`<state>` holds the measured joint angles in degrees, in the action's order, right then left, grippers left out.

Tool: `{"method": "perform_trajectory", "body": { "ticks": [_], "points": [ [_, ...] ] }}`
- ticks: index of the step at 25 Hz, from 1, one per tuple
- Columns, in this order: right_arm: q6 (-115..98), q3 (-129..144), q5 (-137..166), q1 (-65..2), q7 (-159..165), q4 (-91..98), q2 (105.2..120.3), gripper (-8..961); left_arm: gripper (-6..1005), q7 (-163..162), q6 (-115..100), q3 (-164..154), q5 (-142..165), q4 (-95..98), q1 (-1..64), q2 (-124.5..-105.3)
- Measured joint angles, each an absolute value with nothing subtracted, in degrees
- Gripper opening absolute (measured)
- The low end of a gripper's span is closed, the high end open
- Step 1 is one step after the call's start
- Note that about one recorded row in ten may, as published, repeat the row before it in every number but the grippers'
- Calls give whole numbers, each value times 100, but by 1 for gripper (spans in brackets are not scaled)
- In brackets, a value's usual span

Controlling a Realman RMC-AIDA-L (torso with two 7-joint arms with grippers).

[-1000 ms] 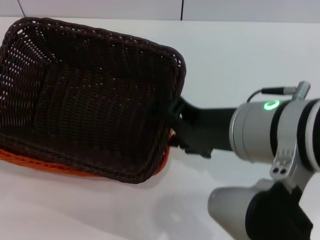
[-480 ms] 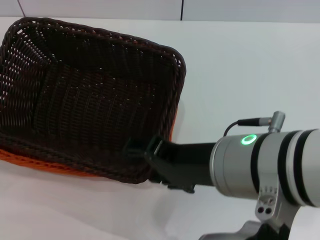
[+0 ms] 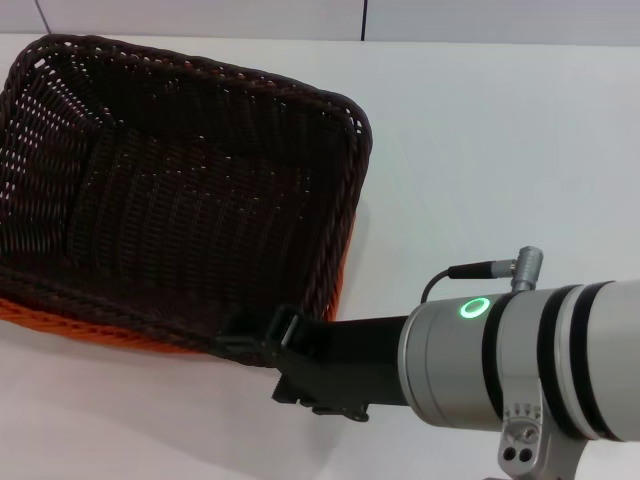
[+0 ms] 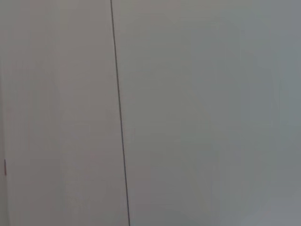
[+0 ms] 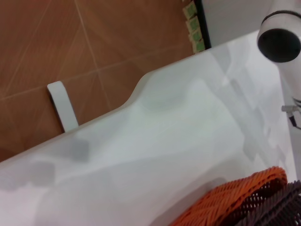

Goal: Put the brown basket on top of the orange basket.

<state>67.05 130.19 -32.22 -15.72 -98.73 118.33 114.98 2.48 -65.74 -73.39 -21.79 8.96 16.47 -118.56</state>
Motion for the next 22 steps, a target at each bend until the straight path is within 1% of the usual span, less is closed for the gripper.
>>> {"method": "perform_trajectory", "body": {
  "ticks": [12,15,19,22],
  "points": [
    [6049,12970,-3450,-1684,-9939,11757,11496,726,766,255,-6561,-7329,-2180,896,1650,-11856],
    [5407,12892,-3454,-1683,-9924,11636,11507,726,765,255,-6559,-7330,-2180,896,1652,-11857],
    [4036,12511,-3631,-1634,-9831,11173,11598,726,765,255,-6556,-7330,-2180,901,1668,-11856],
    [2783,12063,-4174,-1526,-9709,10686,11754,726,765,255,-6556,-7327,-2180,908,1699,-11856]
  ]
}}
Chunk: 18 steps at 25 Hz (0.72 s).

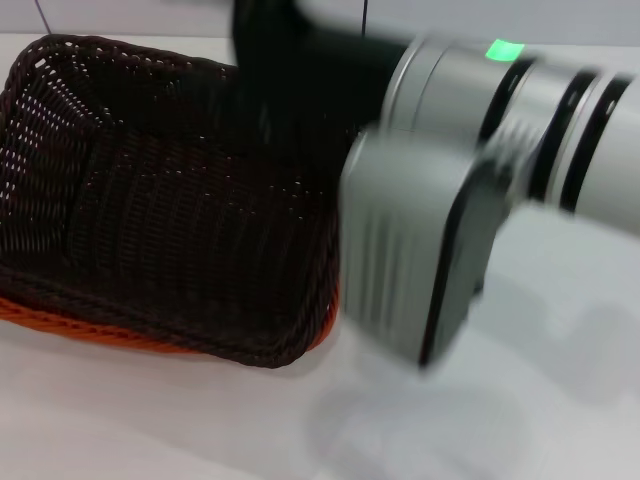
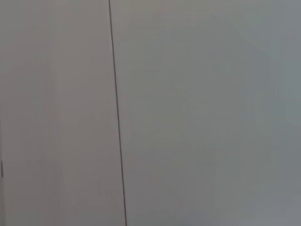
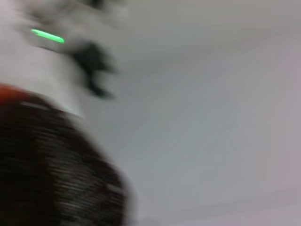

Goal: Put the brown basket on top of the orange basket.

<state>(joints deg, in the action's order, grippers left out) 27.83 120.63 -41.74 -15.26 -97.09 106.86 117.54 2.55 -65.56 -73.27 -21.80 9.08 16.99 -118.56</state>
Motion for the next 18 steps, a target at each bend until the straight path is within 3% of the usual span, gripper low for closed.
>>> {"method": "perform_trajectory", "body": {
  "ticks": [3,12,18],
  "points": [
    [1512,11798,-4841,-1311,-9725,10254,11884,726,766,255,-6556,-7314,-2183,922,1722,-11857],
    [-2653,12397,-6709,-845,-8616,9386,11895,726,765,215,-6594,-7235,-2188,970,1805,-11852],
    [-5309,12847,-4845,-648,-5822,8239,11880,726,765,230,-6571,-7036,-2190,974,1862,-11831]
  ]
}}
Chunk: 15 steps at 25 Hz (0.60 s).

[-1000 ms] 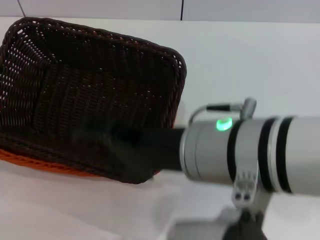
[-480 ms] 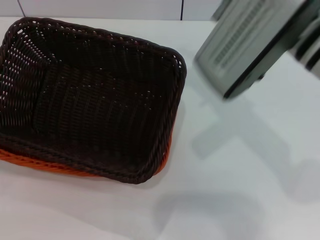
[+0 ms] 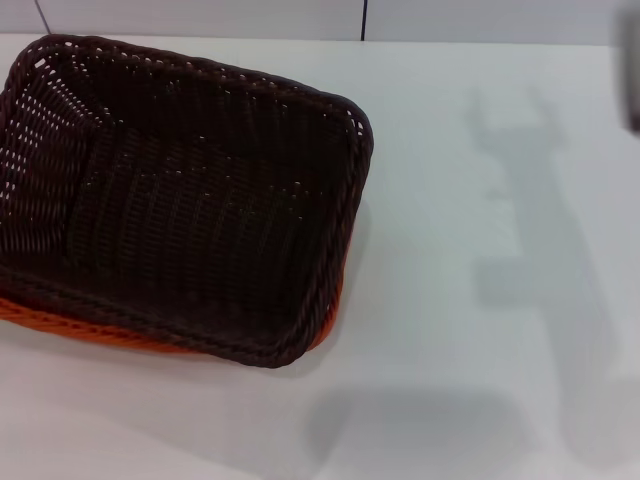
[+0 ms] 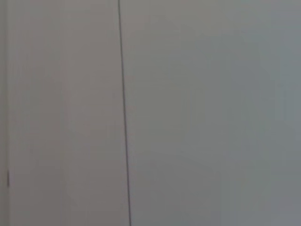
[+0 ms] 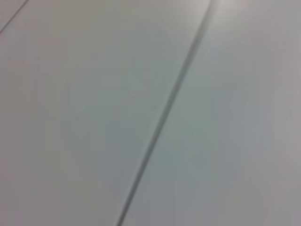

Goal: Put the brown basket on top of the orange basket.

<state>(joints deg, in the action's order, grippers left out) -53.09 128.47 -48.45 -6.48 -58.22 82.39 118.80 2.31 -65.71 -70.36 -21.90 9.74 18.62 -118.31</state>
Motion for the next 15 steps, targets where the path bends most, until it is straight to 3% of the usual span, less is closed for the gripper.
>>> {"method": "perform_trajectory", "body": {
  "ticks": [4,10,15],
  "points": [
    [-7234,12639,-3683,-497,-3070,6823,11889,726,765,225,-6570,-6870,-2191,976,1873,-11829],
    [-10791,12425,-4505,-1103,292,3352,11957,726,766,195,-6621,-6849,-2180,976,1817,-11834],
    [-11134,12490,-5701,-1014,842,2451,11963,726,766,187,-6646,-6871,-2171,975,1770,-11838]
  ]
}}
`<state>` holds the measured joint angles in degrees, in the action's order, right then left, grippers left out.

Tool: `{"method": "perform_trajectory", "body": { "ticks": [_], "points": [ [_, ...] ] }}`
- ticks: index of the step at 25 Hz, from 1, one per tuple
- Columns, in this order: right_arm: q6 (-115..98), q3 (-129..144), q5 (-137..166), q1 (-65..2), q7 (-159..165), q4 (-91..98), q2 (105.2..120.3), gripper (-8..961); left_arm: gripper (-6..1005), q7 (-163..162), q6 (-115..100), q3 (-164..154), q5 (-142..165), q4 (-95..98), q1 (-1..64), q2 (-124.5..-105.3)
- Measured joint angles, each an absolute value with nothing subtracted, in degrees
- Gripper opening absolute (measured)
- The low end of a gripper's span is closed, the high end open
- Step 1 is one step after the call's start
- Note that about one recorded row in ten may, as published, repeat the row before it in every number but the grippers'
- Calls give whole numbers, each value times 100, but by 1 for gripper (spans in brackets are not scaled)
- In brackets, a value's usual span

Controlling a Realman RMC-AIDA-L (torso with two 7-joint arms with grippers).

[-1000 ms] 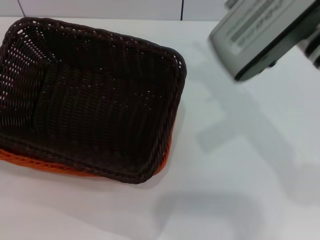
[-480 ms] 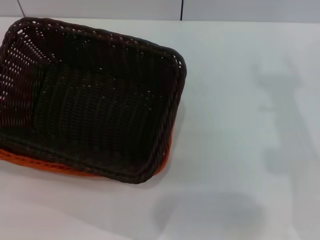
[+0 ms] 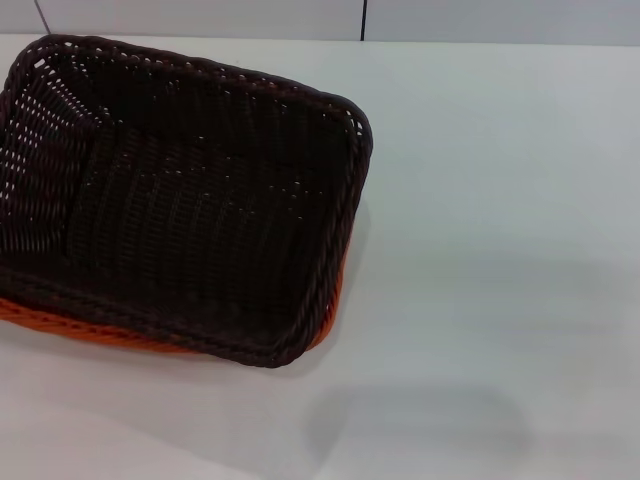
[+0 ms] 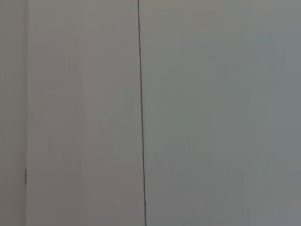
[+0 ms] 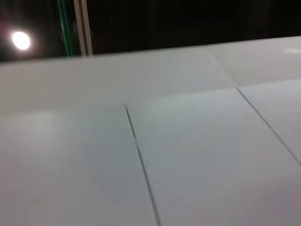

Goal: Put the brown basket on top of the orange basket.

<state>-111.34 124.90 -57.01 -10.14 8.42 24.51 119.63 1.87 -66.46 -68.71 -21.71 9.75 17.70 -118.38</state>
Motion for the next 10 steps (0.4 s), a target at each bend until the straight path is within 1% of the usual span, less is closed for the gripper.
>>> {"method": "perform_trajectory", "body": {
  "ticks": [10],
  "points": [
    [-10862,12442,-6080,-727,801,2199,11962,726,766,153,-7107,-6907,-2147,965,1729,-11849]
  ]
}}
